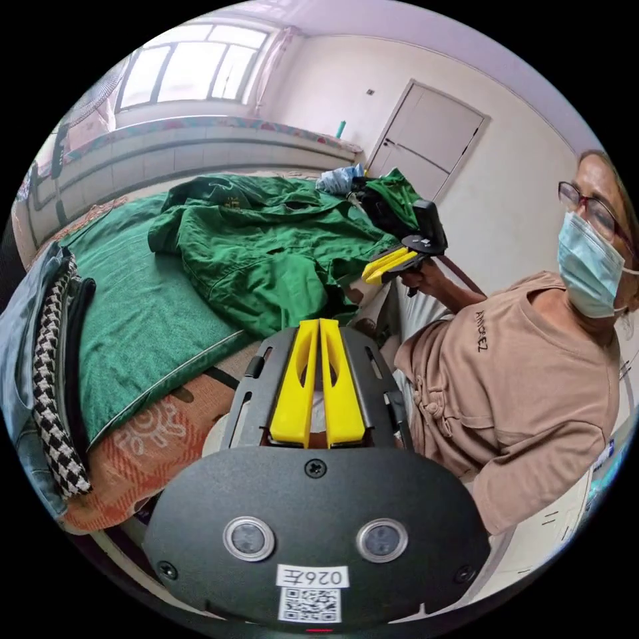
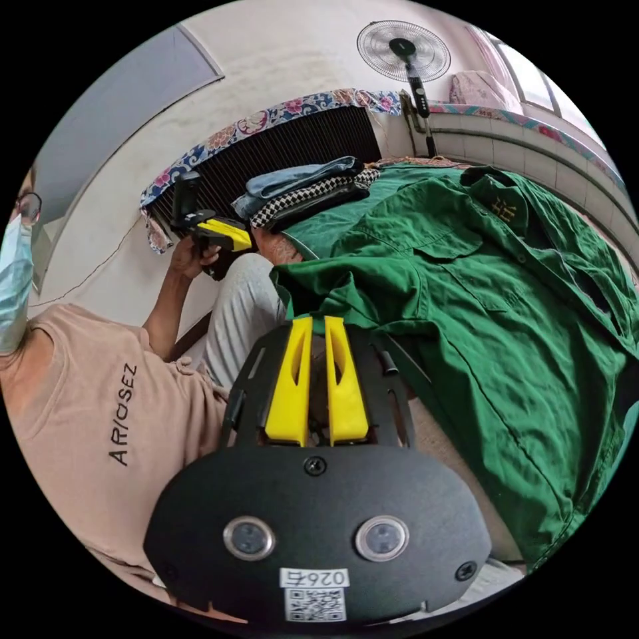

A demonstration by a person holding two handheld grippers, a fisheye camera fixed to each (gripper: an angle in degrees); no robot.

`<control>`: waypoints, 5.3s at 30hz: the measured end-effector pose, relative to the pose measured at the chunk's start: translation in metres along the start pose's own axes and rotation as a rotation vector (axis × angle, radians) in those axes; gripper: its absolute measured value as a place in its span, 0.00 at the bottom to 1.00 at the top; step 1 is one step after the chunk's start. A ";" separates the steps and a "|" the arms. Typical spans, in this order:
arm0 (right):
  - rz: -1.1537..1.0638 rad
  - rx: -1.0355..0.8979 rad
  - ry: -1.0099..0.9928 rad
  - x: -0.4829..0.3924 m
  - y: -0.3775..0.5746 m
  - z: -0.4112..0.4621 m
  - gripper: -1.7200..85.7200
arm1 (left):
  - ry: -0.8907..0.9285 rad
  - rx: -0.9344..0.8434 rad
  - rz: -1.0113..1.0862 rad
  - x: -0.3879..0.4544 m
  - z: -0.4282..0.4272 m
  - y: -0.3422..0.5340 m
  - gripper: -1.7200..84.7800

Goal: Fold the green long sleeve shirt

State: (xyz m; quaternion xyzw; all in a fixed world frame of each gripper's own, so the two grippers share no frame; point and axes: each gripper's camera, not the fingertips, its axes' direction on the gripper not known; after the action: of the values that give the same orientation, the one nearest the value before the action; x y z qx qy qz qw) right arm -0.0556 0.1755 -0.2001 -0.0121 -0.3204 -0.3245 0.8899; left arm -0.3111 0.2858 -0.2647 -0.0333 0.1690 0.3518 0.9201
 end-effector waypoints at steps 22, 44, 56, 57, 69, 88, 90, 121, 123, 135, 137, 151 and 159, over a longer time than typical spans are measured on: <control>-0.073 -0.390 0.400 -0.057 -0.052 0.133 0.03 | -0.002 -0.801 0.139 0.036 0.176 -0.158 0.01; 0.007 -0.213 0.185 -0.019 0.091 0.086 0.01 | -0.377 -0.921 0.154 0.070 0.159 -0.203 0.01; 0.774 0.131 0.469 0.168 0.309 -0.129 0.16 | -0.081 -0.276 0.442 0.157 0.163 -0.307 0.03; 0.799 0.073 0.418 0.192 0.312 -0.120 0.17 | -0.091 -0.302 0.473 0.165 0.194 -0.313 0.03; 0.714 -0.369 0.215 0.306 0.393 -0.005 0.02 | 0.029 -0.762 0.400 0.114 0.289 -0.259 0.01; 0.400 -0.228 0.672 0.468 0.284 0.124 0.19 | -0.417 -0.332 0.211 -0.086 0.280 -0.312 0.21; 0.402 -0.314 0.592 0.497 0.282 0.148 0.14 | -0.409 -0.443 0.163 -0.132 0.327 -0.314 0.20; 0.541 -0.017 0.399 0.550 0.299 0.189 0.02 | 0.012 -0.052 -0.028 -0.403 0.478 -0.143 0.05; 0.578 -0.178 0.390 0.572 0.301 0.225 0.01 | -0.084 -0.103 0.033 -0.395 0.477 -0.148 0.07; 0.417 0.256 0.620 0.515 0.267 0.157 0.01 | 0.190 0.569 -0.151 -0.465 0.507 -0.084 0.01; 0.318 0.230 0.648 0.500 0.234 0.170 0.01 | 0.405 0.689 -0.085 -0.480 0.540 -0.109 0.01; 0.209 -0.370 0.630 0.608 0.143 0.290 0.13 | 0.373 0.090 -0.489 -0.588 0.839 -0.301 0.26; 0.420 -0.185 0.622 0.677 0.126 0.193 0.00 | 0.270 0.418 -0.460 -0.589 0.816 -0.339 0.01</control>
State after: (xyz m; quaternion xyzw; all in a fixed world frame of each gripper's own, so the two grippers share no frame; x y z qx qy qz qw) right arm 0.3050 -0.0664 0.3677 -0.0588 0.0048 -0.1507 0.9868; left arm -0.2626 -0.1961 0.6803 0.0724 0.3459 0.0852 0.9316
